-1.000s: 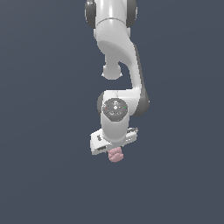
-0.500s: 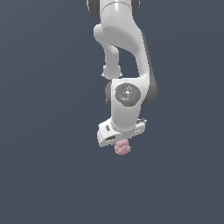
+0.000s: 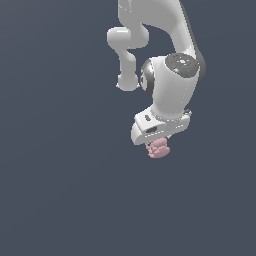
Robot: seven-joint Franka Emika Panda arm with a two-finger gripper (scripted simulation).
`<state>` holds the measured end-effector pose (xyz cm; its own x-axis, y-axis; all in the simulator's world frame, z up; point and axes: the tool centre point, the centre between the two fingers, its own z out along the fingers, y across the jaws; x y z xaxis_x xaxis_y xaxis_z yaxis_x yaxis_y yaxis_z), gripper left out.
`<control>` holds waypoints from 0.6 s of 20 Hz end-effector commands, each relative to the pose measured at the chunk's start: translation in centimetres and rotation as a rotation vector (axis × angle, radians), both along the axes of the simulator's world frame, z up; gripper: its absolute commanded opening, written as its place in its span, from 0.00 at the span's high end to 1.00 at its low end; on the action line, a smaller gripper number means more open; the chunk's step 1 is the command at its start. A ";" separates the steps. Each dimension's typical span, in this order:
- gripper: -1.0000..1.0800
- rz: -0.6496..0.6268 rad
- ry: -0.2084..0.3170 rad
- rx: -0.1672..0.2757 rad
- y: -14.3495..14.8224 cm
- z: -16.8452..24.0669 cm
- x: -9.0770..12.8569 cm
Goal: Pick up the object and move it to a goal position.
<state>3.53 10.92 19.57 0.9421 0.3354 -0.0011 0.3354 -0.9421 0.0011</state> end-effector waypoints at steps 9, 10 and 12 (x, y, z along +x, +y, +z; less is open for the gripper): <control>1.00 0.000 -0.001 -0.001 7.4 8.2 -4.8; 1.00 0.000 -0.001 -0.001 8.0 8.9 -5.1; 1.00 0.000 -0.001 0.000 9.1 10.1 -5.7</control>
<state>-1.69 19.22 28.72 0.9417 0.3363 0.0003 0.3363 -0.9417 0.0016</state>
